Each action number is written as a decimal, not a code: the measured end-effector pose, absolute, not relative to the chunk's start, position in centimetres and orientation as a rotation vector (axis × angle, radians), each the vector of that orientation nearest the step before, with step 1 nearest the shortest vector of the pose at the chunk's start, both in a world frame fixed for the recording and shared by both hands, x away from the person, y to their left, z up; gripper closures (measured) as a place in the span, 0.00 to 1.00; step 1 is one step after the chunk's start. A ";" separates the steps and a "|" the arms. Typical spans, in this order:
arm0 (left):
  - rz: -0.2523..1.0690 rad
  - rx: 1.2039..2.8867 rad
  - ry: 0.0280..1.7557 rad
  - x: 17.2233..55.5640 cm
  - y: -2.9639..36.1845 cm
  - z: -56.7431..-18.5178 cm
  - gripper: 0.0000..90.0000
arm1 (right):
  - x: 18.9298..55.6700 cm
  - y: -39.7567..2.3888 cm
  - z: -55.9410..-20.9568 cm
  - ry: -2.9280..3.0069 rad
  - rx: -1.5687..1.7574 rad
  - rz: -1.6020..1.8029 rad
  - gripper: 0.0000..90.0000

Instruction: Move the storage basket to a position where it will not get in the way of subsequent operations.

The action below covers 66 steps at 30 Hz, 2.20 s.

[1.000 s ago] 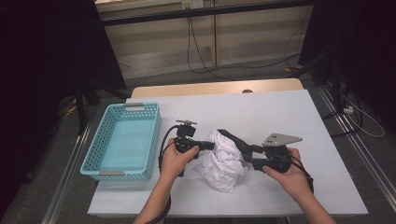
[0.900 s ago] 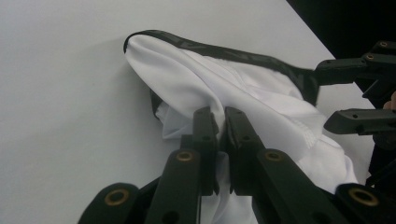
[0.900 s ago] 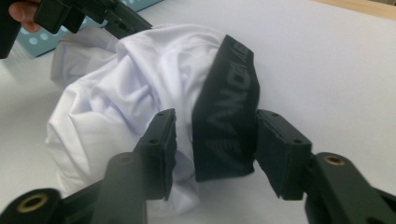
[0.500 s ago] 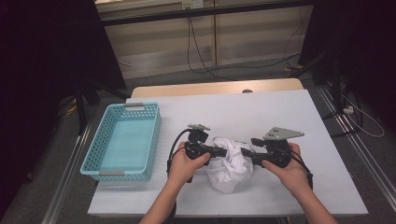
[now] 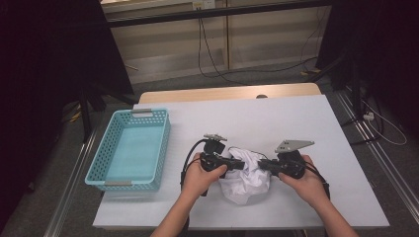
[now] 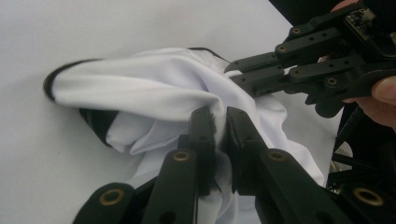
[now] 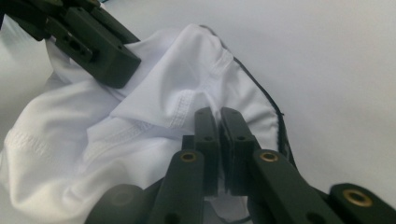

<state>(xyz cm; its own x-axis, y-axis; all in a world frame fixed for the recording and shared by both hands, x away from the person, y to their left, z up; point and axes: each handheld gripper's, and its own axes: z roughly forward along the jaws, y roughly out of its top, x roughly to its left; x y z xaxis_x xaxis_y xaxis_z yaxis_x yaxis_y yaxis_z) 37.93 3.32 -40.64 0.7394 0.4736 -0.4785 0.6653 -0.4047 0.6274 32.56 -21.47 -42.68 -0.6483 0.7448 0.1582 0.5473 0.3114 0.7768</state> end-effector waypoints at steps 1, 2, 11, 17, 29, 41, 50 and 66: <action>-0.275 2.079 0.857 37.9 3.1 -40.6 0.89 | 32.4 -21.7 -42.7 2.349 1.187 1.240 0.99; -0.258 2.089 0.857 37.9 3.0 -40.5 0.88 | 32.3 -21.9 -42.7 2.341 1.192 1.235 0.99; -0.219 2.057 0.853 38.6 3.8 -39.4 0.66 | 30.7 -25.2 -43.4 2.321 1.271 1.145 0.99; -0.119 1.994 0.916 39.9 5.4 -38.6 0.51 | 30.2 -26.5 -44.1 2.340 1.306 1.091 1.00; -0.120 2.040 0.983 42.0 3.5 -41.7 0.35 | 28.8 -28.2 -45.1 2.313 1.331 1.027 1.00; -0.243 2.109 0.876 42.1 -1.4 -44.5 0.33 | 28.4 -28.2 -45.4 2.268 1.333 1.047 1.00; -0.298 2.203 0.806 41.6 -3.1 -45.1 0.72 | 28.4 -27.9 -45.5 2.255 1.314 1.044 1.00; -0.141 2.024 0.948 42.3 4.5 -40.4 0.95 | 30.2 -25.3 -44.1 2.169 1.132 1.108 1.00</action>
